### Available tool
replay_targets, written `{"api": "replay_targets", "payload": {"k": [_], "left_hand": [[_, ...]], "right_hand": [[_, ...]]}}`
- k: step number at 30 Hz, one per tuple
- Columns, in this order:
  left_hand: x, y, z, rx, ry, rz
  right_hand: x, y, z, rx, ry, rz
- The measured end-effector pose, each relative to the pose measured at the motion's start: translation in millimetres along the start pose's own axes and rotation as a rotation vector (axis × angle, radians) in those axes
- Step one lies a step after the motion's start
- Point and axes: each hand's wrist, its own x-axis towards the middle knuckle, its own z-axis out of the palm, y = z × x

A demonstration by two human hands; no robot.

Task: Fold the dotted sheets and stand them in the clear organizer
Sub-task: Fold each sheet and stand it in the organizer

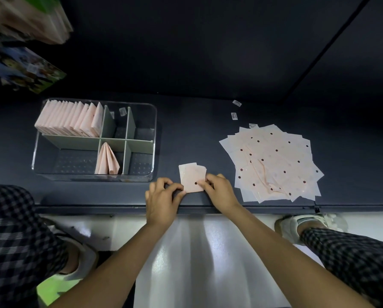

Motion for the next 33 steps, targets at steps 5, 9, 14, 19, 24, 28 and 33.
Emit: {"api": "replay_targets", "payload": {"k": [5, 9, 14, 19, 24, 28, 33], "left_hand": [[5.0, 6.1, 3.3, -0.021, -0.026, -0.109], [3.7, 9.6, -0.1, 0.009, -0.017, -0.113], [-9.1, 12.6, -0.9, 0.095, -0.012, 0.289], [-11.3, 6.1, 10.0, 0.411, -0.324, 0.399], [-10.0, -0.7, 4.1, 0.503, -0.404, 0.467], [-8.6, -1.0, 1.0, 0.511, -0.415, 0.498], [-5.7, 1.4, -1.4, 0.511, -0.414, 0.496]], "right_hand": [[15.1, -12.7, -2.5, -0.092, -0.038, 0.031], [29.1, -20.6, -6.1, -0.128, -0.123, 0.131], [42.5, -28.1, -10.1, -0.217, -0.224, 0.166], [47.4, -32.2, -10.5, -0.251, -0.261, 0.187], [39.7, -32.7, -3.0, -0.271, -0.096, 0.202], [28.0, -36.9, 5.1, 0.096, 0.179, 0.015], [29.0, -41.4, 11.3, 0.606, -0.173, 0.128]]}}
